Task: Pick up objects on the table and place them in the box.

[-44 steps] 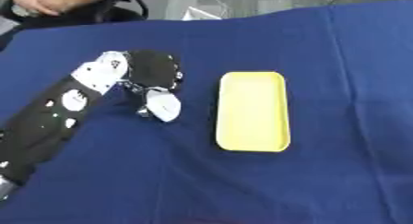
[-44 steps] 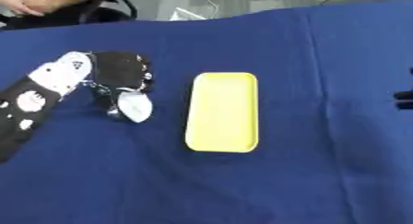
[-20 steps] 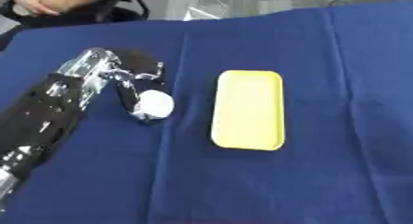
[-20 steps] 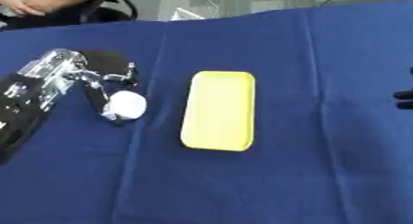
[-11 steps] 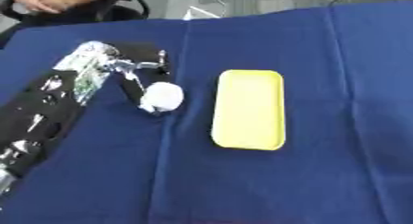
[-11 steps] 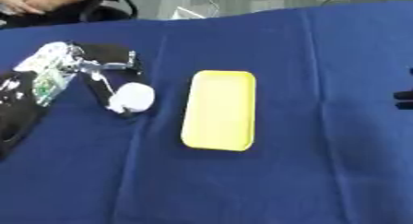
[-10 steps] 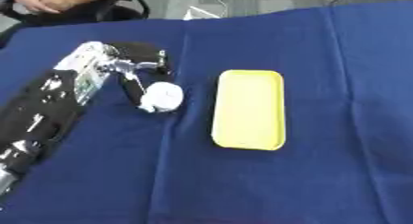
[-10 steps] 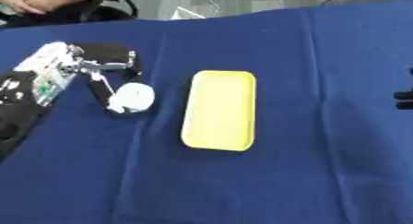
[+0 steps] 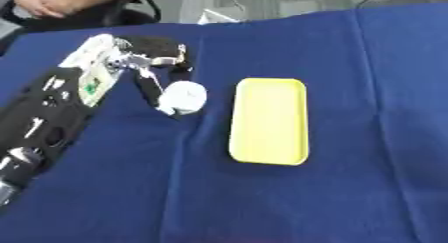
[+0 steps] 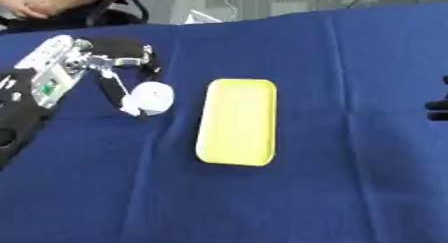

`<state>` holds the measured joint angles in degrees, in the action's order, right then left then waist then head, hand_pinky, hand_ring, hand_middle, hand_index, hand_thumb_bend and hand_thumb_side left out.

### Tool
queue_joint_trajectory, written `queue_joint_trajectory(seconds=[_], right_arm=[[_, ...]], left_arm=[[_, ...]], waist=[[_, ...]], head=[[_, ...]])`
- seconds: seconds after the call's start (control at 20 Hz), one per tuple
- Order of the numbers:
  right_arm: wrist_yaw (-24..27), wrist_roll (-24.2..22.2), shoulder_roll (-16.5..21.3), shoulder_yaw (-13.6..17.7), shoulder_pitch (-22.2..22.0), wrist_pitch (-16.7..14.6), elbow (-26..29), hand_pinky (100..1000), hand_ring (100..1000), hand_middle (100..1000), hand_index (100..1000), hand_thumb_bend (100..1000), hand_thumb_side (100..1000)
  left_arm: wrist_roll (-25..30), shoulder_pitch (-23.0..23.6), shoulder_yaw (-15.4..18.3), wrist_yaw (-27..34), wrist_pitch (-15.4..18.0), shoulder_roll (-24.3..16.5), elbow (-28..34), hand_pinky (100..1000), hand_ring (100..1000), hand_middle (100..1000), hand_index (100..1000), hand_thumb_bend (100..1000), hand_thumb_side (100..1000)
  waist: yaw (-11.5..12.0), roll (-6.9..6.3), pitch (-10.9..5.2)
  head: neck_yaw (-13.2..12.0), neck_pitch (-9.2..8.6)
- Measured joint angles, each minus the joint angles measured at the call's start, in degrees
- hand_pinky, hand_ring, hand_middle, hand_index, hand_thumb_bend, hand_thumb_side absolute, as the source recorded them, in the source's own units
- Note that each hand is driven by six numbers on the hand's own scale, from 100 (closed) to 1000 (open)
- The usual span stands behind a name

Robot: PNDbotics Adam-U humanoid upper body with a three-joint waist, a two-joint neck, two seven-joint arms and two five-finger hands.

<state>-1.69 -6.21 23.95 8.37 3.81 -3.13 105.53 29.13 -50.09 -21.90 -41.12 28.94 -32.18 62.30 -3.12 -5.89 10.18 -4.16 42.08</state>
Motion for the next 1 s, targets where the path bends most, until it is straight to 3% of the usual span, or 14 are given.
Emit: queue_joint_trajectory(seconds=[0.2,0.25,0.3,1.0], right_arm=[[0.0,-0.1,-0.01,-0.01,0.0,-0.09,0.0,672,689,888,974,281,775],[0.0,-0.1,-0.01,-0.01,0.0,-0.1,0.0,672,689,888,974,280,776],[0.0,-0.11,-0.01,-0.01,0.0,-0.1,0.0,672,689,888,974,280,775],[0.06,-0.26,-0.49,-0.19,0.04,-0.06,0.0,672,689,887,974,280,775]], left_arm=[[-0.01,-1.0,-0.46,-0.48,0.43,1.85,-0.42,600,422,352,442,231,249],[-0.09,-1.28,-0.65,-0.54,0.56,2.36,-0.55,599,422,352,443,223,332],[-0.08,-1.5,-0.75,-0.59,0.64,2.93,-0.72,596,421,352,443,213,246],[-0.11,-5.01,-2.5,0.26,1.65,13.55,-2.87,578,411,346,441,123,229]], waist=[[-0.04,0.01,0.0],[-0.08,0.01,0.0],[-0.11,0.01,0.0],[-0.42,0.32,0.13]], head=[[0.01,-0.02],[0.01,-0.03],[0.01,-0.03],[0.01,-0.05]])
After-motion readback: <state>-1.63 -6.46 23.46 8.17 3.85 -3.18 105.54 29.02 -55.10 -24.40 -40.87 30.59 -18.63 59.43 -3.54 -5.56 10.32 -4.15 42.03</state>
